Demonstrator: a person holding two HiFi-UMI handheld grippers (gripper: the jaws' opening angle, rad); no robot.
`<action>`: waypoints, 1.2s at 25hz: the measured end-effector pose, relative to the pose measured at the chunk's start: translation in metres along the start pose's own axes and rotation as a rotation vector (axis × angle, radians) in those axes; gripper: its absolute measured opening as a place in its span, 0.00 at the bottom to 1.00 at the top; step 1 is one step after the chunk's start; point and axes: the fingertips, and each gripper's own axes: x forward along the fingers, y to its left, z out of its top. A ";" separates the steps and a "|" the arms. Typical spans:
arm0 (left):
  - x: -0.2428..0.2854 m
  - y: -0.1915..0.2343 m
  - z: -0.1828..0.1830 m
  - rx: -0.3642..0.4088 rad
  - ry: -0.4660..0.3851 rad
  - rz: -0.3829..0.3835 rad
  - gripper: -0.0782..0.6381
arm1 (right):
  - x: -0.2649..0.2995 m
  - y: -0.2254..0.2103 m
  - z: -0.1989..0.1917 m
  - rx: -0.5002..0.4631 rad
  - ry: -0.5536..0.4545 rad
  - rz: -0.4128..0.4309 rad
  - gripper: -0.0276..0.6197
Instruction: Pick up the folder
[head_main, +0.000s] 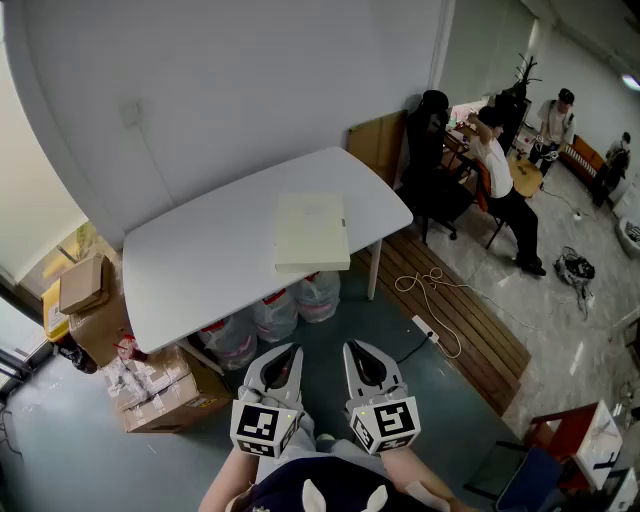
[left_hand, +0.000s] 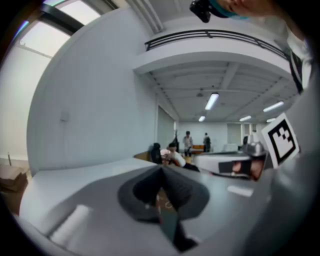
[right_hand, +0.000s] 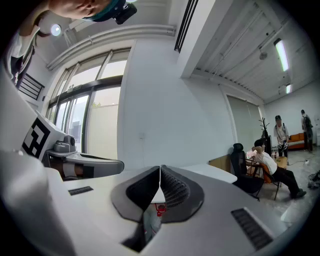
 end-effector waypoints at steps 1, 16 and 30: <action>0.000 0.001 -0.001 0.001 -0.001 0.001 0.10 | 0.000 0.001 0.000 0.001 0.001 0.002 0.06; 0.036 0.042 0.001 -0.014 0.007 -0.037 0.10 | 0.052 -0.006 0.003 0.045 -0.030 -0.013 0.06; 0.090 0.108 0.006 -0.028 0.005 -0.113 0.10 | 0.138 -0.010 0.007 0.024 -0.005 -0.034 0.06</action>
